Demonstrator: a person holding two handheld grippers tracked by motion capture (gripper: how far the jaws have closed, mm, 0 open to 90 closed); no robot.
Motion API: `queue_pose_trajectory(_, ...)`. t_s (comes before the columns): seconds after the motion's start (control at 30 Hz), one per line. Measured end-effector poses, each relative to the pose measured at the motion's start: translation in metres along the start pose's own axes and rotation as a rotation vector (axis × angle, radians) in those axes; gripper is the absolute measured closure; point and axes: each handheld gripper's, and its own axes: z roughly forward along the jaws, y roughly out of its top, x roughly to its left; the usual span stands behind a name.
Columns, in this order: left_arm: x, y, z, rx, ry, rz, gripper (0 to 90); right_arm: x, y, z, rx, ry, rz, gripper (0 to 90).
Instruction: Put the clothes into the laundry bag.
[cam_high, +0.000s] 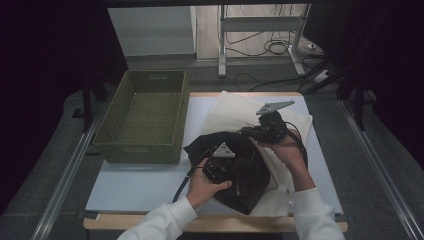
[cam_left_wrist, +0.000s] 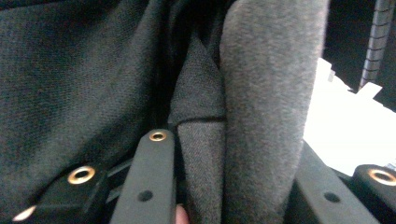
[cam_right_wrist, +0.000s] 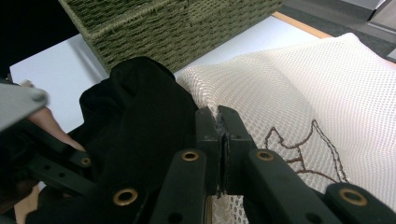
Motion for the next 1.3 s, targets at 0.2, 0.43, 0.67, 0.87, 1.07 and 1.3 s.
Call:
queue_pose_trajectory(0.2, 0.0, 0.004, 0.008, 0.018, 0.01, -0.004, 71.5, 0.002, 0.001, -0.001, -0.005, -0.003, -0.004, 88.1)
queue_pose_trajectory(0.43, 0.001, 0.006, 0.014, 0.034, 0.016, -0.011, 71.2, 0.005, 0.003, -0.004, -0.013, -0.001, -0.01, 88.1)
queue_pose_trajectory(0.67, 0.002, 0.012, 0.019, 0.047, 0.032, -0.026, 70.9, 0.008, 0.005, -0.007, -0.026, 0.001, -0.018, 88.1)
queue_pose_trajectory(0.87, 0.001, 0.014, 0.023, 0.045, 0.046, -0.016, 69.5, 0.007, 0.004, -0.006, -0.029, -0.006, -0.009, 88.1)
queue_pose_trajectory(1.07, -0.001, 0.007, 0.014, 0.008, 0.028, -0.002, 60.2, 0.002, 0.002, -0.004, -0.03, 0.003, 0.011, 88.1)
queue_pose_trajectory(1.3, -0.008, -0.001, -0.022, -0.076, 0.021, 0.076, 39.5, -0.001, 0.001, -0.004, -0.029, 0.003, 0.016, 88.1)
